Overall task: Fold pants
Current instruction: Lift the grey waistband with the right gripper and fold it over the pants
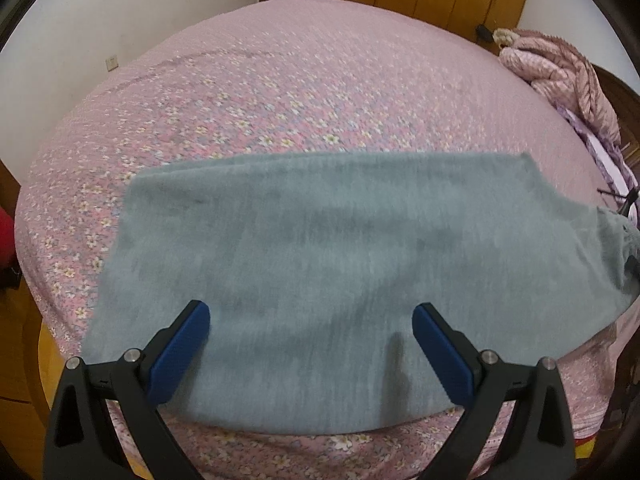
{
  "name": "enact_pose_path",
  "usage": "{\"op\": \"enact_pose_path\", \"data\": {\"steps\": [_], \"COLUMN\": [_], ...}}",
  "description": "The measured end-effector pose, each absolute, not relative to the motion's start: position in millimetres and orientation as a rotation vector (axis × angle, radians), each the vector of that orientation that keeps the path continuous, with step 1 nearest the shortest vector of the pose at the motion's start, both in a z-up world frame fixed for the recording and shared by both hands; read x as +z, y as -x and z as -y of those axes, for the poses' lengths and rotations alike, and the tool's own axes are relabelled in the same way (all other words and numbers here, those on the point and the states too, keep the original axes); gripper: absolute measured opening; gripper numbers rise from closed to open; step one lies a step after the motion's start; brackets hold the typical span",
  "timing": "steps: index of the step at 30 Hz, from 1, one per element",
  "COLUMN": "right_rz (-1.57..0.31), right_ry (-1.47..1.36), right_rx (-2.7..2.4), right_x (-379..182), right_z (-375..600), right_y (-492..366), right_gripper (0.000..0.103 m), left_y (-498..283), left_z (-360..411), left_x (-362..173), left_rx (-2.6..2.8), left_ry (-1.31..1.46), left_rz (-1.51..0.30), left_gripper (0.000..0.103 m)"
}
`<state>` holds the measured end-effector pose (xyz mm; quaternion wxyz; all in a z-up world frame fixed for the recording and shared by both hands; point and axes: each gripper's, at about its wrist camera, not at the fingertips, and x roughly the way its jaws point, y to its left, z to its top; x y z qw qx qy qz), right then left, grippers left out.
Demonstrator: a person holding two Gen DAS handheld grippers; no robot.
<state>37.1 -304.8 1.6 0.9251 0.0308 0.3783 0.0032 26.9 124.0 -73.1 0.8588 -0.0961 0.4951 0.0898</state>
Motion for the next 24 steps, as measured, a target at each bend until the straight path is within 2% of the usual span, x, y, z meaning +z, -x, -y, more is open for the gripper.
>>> {"op": "enact_pose_path", "data": {"steps": [14,24], "right_rz": [-0.744,-0.772], "right_ry": [0.106,0.206], "right_rx": [0.253,0.435], "right_x": [25,15], "right_z": [199,126], "right_y": [-47,-52], "right_gripper": [0.014,0.014], "left_y": [-5,3], "left_z": [-142,-157], "left_x": [-63,-59], "left_rx": [0.179,0.207], "left_ry": [0.257,0.296], "left_rz": [-1.008,-0.988], "left_gripper": [0.103,0.103]}}
